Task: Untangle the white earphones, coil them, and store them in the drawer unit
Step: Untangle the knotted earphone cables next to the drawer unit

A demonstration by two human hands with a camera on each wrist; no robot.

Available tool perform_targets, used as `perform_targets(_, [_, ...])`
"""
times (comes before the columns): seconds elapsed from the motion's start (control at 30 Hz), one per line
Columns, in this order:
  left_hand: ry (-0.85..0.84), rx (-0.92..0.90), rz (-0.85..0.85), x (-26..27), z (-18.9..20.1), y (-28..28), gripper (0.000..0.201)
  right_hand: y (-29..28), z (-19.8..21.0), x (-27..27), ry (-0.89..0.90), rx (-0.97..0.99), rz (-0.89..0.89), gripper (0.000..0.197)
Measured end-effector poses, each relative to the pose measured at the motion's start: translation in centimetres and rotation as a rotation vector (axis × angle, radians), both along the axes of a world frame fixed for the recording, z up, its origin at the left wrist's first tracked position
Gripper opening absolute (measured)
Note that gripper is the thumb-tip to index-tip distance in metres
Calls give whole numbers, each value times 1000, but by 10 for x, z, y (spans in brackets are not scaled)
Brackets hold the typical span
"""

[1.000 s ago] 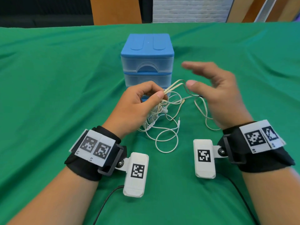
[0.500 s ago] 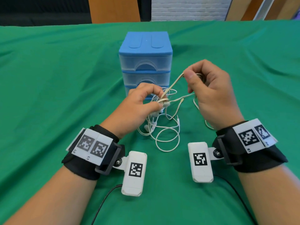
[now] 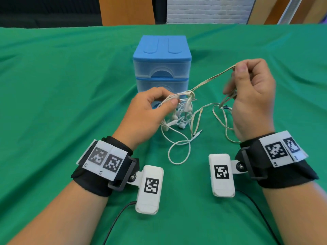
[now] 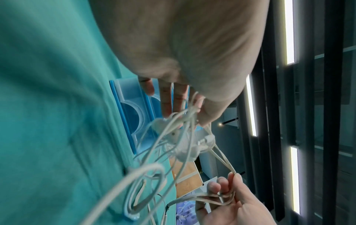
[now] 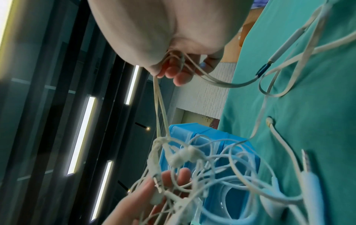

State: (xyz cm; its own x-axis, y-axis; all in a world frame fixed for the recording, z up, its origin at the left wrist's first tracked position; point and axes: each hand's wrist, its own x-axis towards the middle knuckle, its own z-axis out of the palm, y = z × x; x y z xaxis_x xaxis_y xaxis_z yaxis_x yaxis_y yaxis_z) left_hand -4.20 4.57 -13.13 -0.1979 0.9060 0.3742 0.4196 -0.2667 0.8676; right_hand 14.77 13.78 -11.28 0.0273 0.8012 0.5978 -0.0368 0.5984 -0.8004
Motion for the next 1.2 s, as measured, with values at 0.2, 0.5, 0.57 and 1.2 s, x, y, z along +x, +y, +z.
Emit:
perform_targets(0.2, [-168,96,60,1,3,0,11,6,-7,2,-36,-133,-51,14])
perform_targets(0.5, [-227,72,48,0,3,0,19,6,-10,3,-72,-183,-33,22])
perform_targets(0.57, [-247,32,69,-1,2,2,22,8,-9,5,-48,-179,-67,22])
perform_targets(1.2, [-49,-143,-125,5,4,-5,20,10,-9,6,-29,-205,-6,22])
